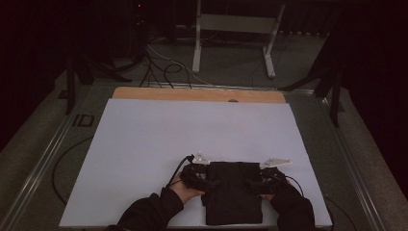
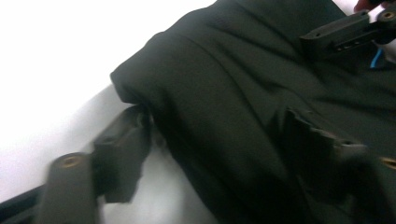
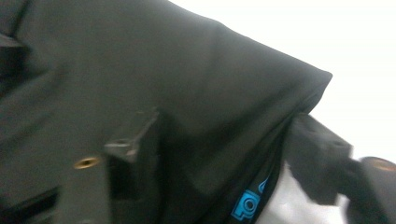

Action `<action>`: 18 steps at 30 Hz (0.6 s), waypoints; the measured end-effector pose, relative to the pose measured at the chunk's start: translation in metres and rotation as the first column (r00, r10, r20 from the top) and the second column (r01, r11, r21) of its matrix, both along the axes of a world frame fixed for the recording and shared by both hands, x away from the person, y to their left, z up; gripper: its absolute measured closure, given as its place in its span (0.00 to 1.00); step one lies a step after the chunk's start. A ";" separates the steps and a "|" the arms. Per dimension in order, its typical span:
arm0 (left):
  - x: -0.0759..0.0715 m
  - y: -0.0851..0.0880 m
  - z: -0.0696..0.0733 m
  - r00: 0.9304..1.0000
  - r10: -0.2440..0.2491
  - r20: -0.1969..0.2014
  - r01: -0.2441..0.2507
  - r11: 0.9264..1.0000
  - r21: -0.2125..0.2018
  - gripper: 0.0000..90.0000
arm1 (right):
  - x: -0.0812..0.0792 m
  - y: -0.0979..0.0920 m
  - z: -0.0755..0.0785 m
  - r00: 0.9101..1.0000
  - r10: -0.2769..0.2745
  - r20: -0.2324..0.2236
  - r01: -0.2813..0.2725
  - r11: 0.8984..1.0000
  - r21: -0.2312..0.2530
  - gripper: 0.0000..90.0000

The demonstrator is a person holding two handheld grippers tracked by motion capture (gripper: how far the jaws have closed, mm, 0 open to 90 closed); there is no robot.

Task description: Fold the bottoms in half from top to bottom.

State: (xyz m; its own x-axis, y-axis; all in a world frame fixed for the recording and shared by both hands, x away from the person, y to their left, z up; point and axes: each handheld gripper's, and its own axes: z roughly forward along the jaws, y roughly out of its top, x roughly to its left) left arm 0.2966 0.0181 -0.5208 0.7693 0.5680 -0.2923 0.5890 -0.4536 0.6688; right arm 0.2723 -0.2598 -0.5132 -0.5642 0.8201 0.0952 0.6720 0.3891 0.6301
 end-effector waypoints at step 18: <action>-0.002 -0.003 0.002 0.999 -0.029 -0.042 0.029 0.999 -0.018 0.78 | -0.005 0.006 0.003 0.997 0.068 -0.021 -0.067 0.997 0.044 0.83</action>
